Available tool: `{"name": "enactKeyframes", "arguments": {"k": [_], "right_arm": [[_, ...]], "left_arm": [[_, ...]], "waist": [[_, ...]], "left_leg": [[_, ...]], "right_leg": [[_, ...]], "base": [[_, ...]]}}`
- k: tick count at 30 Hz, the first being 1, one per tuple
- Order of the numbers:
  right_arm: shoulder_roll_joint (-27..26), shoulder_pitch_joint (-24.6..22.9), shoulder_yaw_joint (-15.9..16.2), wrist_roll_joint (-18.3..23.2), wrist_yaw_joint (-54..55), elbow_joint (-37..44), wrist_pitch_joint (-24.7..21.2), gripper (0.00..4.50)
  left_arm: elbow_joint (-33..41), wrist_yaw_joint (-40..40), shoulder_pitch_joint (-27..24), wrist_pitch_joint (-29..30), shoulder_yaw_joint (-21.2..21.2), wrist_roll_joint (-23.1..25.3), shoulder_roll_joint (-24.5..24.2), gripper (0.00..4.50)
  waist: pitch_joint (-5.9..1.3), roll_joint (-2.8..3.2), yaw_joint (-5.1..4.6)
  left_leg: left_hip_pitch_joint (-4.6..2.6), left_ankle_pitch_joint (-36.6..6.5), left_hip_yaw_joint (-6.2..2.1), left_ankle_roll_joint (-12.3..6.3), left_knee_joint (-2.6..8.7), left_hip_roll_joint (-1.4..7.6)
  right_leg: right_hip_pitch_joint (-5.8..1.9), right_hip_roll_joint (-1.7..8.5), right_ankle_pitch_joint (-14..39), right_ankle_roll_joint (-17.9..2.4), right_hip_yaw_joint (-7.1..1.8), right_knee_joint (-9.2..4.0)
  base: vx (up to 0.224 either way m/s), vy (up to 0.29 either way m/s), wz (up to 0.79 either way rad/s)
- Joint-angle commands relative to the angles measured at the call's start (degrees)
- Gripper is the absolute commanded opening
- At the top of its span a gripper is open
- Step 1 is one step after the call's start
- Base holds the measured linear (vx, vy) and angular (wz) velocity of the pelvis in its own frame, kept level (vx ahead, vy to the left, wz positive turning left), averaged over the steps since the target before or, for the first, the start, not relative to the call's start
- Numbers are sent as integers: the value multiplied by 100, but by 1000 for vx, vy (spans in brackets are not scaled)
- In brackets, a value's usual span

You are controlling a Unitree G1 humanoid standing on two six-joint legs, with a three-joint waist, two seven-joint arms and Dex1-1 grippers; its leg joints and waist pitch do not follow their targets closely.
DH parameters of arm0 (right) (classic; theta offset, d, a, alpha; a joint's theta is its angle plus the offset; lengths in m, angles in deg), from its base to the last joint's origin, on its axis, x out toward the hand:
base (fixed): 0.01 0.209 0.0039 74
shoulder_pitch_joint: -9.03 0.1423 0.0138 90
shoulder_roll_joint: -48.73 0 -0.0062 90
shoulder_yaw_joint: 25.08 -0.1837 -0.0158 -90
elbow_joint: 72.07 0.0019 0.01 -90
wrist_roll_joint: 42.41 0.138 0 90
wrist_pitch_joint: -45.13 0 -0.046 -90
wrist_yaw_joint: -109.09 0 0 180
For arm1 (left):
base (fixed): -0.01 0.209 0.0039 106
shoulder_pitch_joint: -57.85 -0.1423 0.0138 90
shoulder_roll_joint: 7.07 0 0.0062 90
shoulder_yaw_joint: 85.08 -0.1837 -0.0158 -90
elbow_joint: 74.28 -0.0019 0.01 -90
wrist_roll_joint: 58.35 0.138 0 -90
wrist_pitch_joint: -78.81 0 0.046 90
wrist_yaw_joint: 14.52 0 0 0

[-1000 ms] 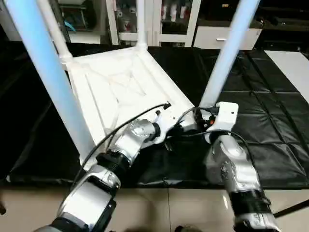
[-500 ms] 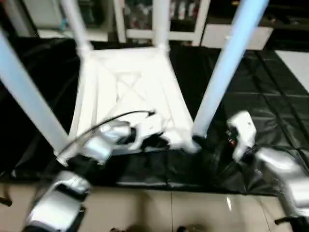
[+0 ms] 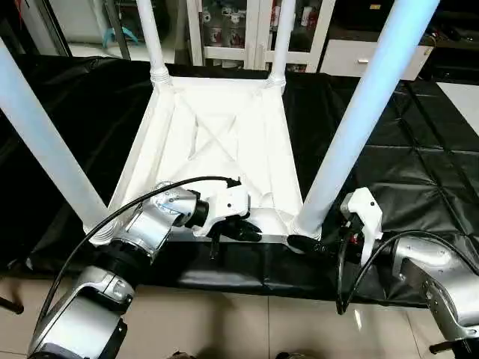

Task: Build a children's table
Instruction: Rotate leg to tighten

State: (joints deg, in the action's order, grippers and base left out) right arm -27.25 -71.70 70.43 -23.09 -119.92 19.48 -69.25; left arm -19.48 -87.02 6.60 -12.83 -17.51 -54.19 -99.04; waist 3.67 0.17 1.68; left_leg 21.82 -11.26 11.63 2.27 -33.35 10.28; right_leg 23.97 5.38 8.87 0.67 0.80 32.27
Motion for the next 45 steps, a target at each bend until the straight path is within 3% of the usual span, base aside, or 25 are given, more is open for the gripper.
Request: {"name": "enactKeyframes", "arguments": {"k": [1,13,21,23,26,28,30,31,34,35,37,39,40,45], "right_arm": [[84,86,75,-141,-11,-98,29,375],[86,214,138,-262,-88,-285,90,282],[32,164,165,-227,-121,-265,117,270],[-194,140,72,-234,176,-322,195,270],[-678,151,-85,-274,828,-443,319,270],[-1046,166,-180,-331,1322,-532,444,270],[-1531,240,-304,-423,2016,-705,575,270],[-1737,301,-344,-500,2348,-813,663,270],[-2389,644,-542,-689,3398,-1312,879,270],[-2389,644,-542,-689,3398,-1312,879,270],[-2650,836,-625,-755,3781,-1560,930,270],[-2887,1096,-653,-955,4320,-1936,1018,270],[-3048,1282,-680,-1098,4715,-2231,1134,270],[-3248,1513,-652,-1378,5081,-2644,1510,269]], "left_arm": [[-147,-252,-153,62,-349,232,-67,0],[-117,-249,-168,87,-357,237,-79,0],[-101,-284,-185,104,-381,238,-76,0],[-124,-192,-187,142,-370,255,-37,0],[-227,141,-143,255,-289,271,129,0],[-324,434,-92,304,-221,283,288,0],[-456,810,-19,360,-157,311,516,0],[-532,1001,22,376,-143,347,618,0],[-840,1799,195,436,-68,470,1007,0],[-840,1799,195,436,-68,470,1007,0],[-921,2156,264,514,-14,505,1178,0],[-1051,2676,357,596,70,575,1386,0],[-1171,3058,424,615,134,652,1515,0],[-1381,3473,515,582,218,749,1642,0]], "waist": [[-290,-49,-27],[-300,-58,-22],[-313,-52,-21],[-311,-50,-21],[-278,-60,-53],[-236,-62,-130],[-239,-90,-194],[-229,-70,-205],[-238,-69,-303],[-242,-66,-318],[-249,-63,-339],[-259,-56,-342],[-279,-68,-359],[-313,-71,-353]], "left_leg": [[-125,-929,-73,-477,408,272],[-126,-852,-68,-547,389,271],[-135,-817,-71,-547,382,273],[-132,-812,-67,-566,381,271],[-108,-1160,-79,-388,418,265],[-122,-1808,-103,-102,466,253],[-126,-2112,-143,76,488,251],[-149,-2310,-157,147,499,244],[-124,-2527,-213,273,526,222],[-133,-2536,-222,273,528,219],[-84,-2394,-220,197,543,222],[-110,-2369,-197,194,526,220],[-113,-2276,-187,201,514,206],[-95,-1868,-144,40,480,197]], "right_leg": [[-245,216,689,-1531,-114,-244],[-261,214,549,-1596,-113,-221],[-265,210,480,-1605,-111,-207],[-260,213,483,-1620,-110,-208],[-243,216,1021,-1513,-111,-262],[-184,216,2012,-1277,-110,-359],[-160,212,2514,-1040,-111,-397],[-119,221,2796,-915,-108,-440],[-102,217,3055,-739,-78,-467],[-105,214,3017,-739,-73,-467],[-143,210,2664,-779,-77,-466],[-110,201,2502,-842,-87,-459],[-128,189,2296,-933,-86,-443],[-169,187,1668,-1080,-102,-392]], "base": [[0,0,0],[0,0,0],[0,0,0],[0,0,0],[0,0,0],[0,0,0],[-26,0,-2],[-53,2,-4],[-35,3,-3],[0,0,0],[0,0,0],[0,0,0],[0,0,0],[0,0,0]]}}
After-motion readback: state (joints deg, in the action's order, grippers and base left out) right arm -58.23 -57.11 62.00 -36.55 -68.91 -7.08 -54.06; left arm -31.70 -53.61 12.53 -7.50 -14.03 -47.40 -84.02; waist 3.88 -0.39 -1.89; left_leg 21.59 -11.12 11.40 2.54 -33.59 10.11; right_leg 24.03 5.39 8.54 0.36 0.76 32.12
